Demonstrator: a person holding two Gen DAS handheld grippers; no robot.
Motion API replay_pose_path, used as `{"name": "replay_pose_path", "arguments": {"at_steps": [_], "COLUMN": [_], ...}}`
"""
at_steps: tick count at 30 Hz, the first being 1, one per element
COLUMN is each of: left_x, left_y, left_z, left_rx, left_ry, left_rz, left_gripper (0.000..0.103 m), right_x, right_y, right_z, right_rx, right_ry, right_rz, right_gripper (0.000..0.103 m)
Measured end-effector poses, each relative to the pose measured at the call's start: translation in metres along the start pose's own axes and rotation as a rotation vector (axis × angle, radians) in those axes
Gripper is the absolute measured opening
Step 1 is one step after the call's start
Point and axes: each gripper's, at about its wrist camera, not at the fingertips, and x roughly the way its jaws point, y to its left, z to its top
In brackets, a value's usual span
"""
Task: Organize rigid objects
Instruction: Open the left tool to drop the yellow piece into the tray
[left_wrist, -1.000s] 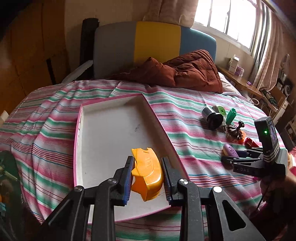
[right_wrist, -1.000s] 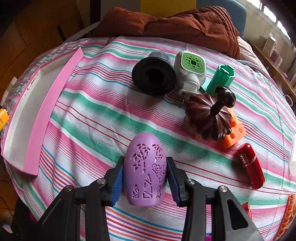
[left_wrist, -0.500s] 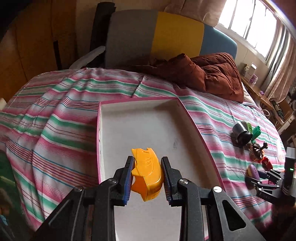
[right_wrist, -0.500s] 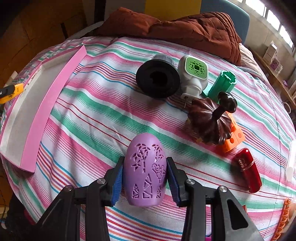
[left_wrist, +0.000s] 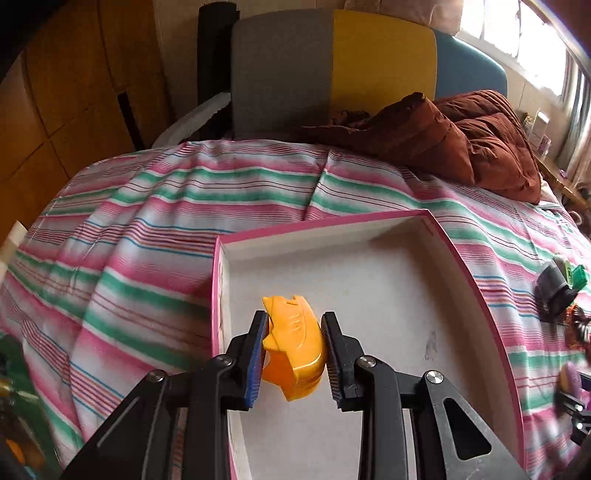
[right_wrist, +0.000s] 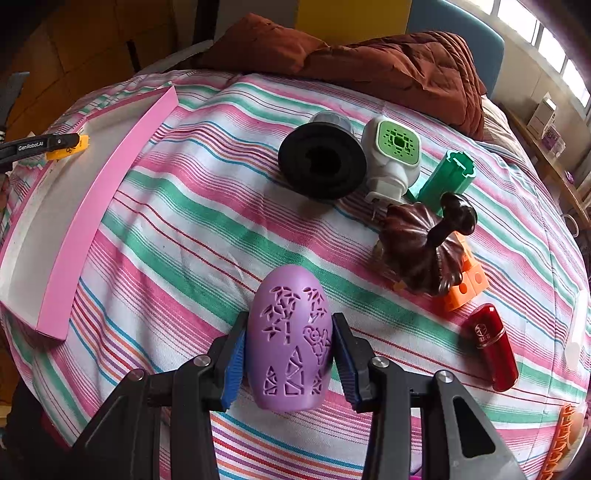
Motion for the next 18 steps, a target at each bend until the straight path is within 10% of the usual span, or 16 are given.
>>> {"name": "replay_pose_path", "arguments": {"at_steps": [18], "left_x": [-0.087], "left_y": [-0.003], "left_z": [-0.073], "left_rx": [-0.082], "left_ry": [-0.071], "left_rz": [0.025], "left_gripper": [0.049], "right_x": [-0.003], "right_y": [0.005], "right_z": [-0.002], "right_rx": [-0.015], "right_ry": [-0.011], "right_rz": [-0.018], "right_gripper": [0.043]}}
